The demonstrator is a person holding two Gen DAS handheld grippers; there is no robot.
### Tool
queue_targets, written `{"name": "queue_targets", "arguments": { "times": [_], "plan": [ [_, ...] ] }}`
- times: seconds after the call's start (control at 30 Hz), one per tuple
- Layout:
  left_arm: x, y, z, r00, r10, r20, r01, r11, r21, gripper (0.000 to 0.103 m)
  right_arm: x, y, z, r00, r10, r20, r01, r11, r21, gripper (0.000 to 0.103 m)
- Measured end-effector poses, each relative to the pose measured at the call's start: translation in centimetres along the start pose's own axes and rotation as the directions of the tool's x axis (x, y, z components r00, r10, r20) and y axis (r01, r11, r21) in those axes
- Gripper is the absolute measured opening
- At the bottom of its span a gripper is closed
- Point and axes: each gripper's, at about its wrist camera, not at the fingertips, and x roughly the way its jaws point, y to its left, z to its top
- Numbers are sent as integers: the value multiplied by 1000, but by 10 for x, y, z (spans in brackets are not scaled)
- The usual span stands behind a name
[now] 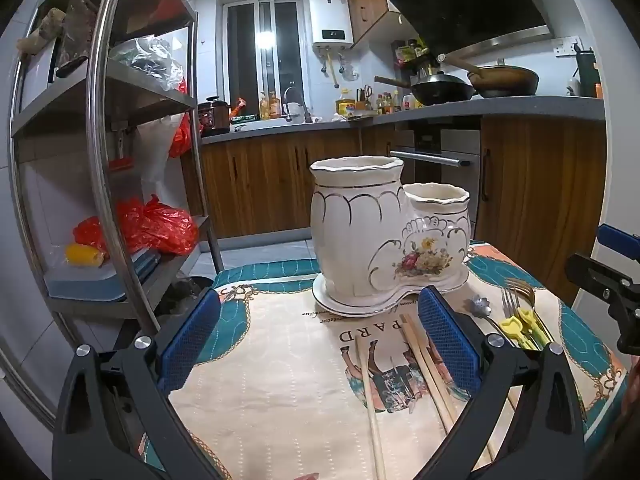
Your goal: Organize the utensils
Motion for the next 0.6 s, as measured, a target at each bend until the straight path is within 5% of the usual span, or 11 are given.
{"name": "queue_targets", "arguments": {
  "times": [0.6],
  "plan": [
    [1,7,-3,1000,-5,0,5,1000,-29,98,-1,0,0,1000,-6,-7,6,1000,-7,98]
  ]
}}
